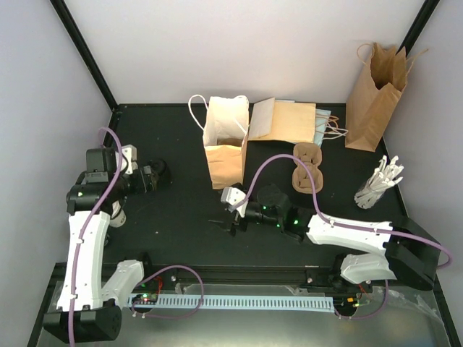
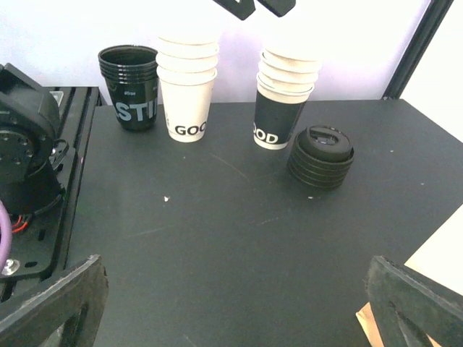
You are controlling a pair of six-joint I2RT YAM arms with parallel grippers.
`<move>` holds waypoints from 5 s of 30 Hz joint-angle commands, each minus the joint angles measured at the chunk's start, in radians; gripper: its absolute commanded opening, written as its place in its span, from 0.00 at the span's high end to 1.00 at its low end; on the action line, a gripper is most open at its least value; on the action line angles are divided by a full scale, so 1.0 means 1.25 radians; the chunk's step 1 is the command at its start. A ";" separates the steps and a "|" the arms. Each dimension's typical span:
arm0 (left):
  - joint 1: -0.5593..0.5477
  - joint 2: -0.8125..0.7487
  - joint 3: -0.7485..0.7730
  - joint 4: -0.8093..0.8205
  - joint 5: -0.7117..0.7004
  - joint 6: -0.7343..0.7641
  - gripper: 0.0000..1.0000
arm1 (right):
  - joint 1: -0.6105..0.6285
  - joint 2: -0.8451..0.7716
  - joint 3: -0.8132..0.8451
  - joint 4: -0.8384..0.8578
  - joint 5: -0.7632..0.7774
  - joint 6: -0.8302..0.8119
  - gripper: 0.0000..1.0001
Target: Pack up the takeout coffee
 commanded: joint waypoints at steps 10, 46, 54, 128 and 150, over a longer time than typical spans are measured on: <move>0.008 0.137 0.139 -0.006 -0.210 0.026 0.27 | -0.004 0.035 0.213 -0.243 0.164 0.141 0.00; 0.036 0.619 0.394 -0.078 -0.326 0.092 0.62 | -0.004 -0.051 0.231 -0.432 0.108 0.197 0.00; 0.037 0.644 0.407 -0.104 -0.324 0.088 0.89 | -0.005 -0.057 0.233 -0.440 0.112 0.194 0.00; -0.101 0.225 0.436 -0.235 -0.107 0.022 0.98 | -0.003 -0.061 0.296 -0.449 0.178 0.114 0.00; -0.833 0.150 0.102 -0.074 -0.336 -0.354 0.98 | -0.036 -0.198 0.211 -0.749 0.348 0.441 0.00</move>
